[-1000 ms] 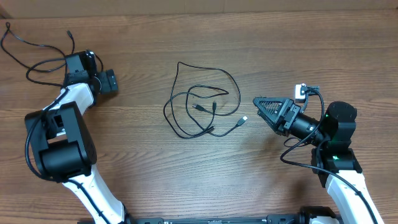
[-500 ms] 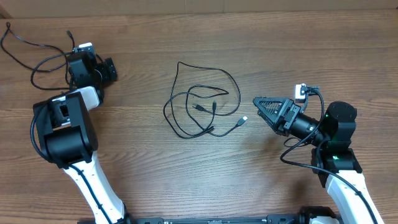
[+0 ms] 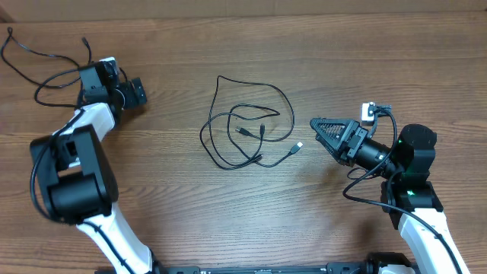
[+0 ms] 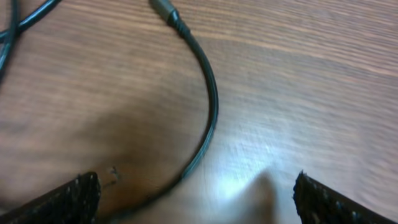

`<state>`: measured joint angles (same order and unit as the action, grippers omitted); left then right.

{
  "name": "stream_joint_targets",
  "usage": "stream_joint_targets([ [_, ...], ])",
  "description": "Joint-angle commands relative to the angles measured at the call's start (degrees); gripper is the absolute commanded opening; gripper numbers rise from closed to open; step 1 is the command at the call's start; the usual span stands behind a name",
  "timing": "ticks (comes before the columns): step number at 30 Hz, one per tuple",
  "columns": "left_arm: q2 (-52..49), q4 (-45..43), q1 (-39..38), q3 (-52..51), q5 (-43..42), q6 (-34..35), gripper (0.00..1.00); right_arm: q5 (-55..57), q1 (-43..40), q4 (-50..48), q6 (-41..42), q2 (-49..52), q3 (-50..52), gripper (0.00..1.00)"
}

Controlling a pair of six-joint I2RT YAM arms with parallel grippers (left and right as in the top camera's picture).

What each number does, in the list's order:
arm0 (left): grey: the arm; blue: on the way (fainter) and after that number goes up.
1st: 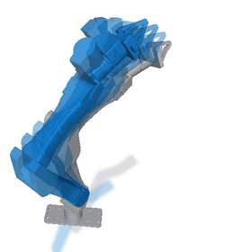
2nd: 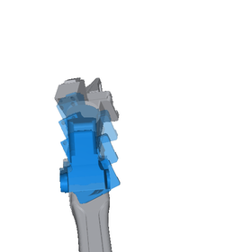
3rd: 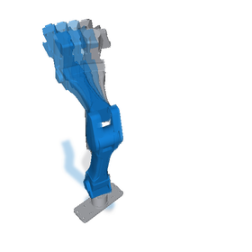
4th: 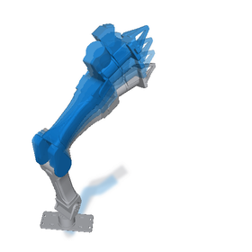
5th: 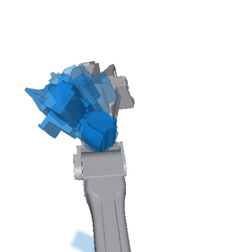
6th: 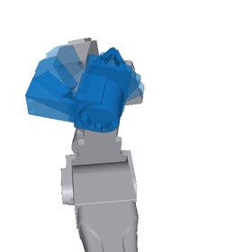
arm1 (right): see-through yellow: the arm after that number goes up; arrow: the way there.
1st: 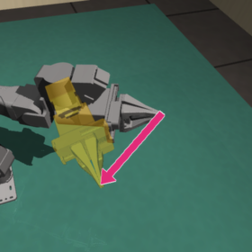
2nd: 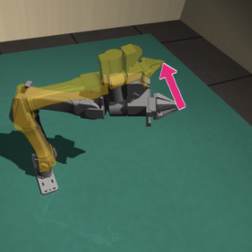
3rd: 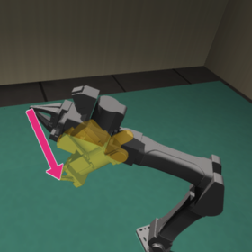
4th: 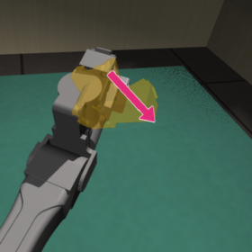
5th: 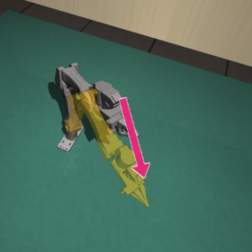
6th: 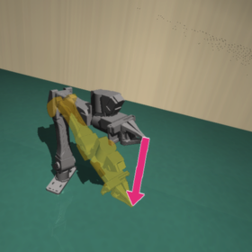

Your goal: Untangle cables

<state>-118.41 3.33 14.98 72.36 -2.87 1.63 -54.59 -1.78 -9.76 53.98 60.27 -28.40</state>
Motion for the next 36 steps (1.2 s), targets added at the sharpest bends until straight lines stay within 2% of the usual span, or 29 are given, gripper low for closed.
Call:
stream_joint_targets([
  [1,5.6,6.1,0.0,-0.2,3.5,2.7,1.0,0.6,-0.1,-0.1,-0.5,-0.4,-0.5,1.0],
  [6,5.8,13.5,0.3,-0.2,3.5,2.7,1.0,0.5,-0.1,-0.1,-0.5,-0.4,-0.5,1.0],
  [10,5.6,15.7,0.5,-0.3,4.9,2.7,0.99,0.5,-0.1,-0.1,-0.5,-0.4,-0.5,1.0],
  [15,5.2,15.5,0.5,-0.3,9.7,2.6,1.0,0.5,-0.1,-0.1,-0.5,-0.4,-0.5,1.0],
  [36,1.0,10.1,0.5,-3.2,8.6,2.6,1.0,0.6,-0.1,-0.1,-0.5,-0.4,-0.5,1.0],
])
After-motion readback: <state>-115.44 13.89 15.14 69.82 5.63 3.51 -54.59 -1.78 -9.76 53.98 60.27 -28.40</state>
